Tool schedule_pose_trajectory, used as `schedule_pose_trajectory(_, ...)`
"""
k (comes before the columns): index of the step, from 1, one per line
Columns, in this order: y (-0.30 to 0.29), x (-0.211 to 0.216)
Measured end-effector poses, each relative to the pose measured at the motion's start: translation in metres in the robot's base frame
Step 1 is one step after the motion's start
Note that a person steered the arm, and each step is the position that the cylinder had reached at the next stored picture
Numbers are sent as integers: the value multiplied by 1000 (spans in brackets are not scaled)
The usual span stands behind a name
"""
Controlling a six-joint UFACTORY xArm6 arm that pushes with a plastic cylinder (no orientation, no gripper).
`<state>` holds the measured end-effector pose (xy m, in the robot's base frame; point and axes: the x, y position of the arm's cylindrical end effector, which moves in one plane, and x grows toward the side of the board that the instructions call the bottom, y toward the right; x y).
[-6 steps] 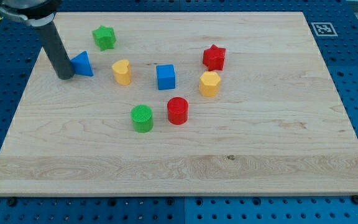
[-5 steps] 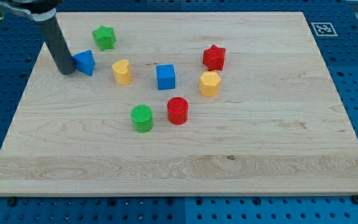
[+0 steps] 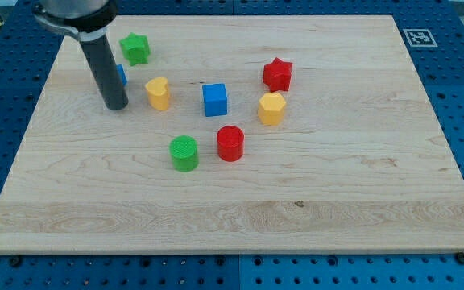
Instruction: Move the blue triangle into the green star
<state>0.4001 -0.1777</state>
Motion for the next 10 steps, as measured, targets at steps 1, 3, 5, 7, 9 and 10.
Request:
schedule_pose_trajectory(1,0,-17)
schedule_pose_trajectory(3,-16,-30)
schedule_pose_trajectory(5,-40,-25)
schedule_pose_trajectory(7,-36,-59)
schedule_pose_trajectory(9,-22,-71)
schedule_pose_trajectory(10,-22,-71)
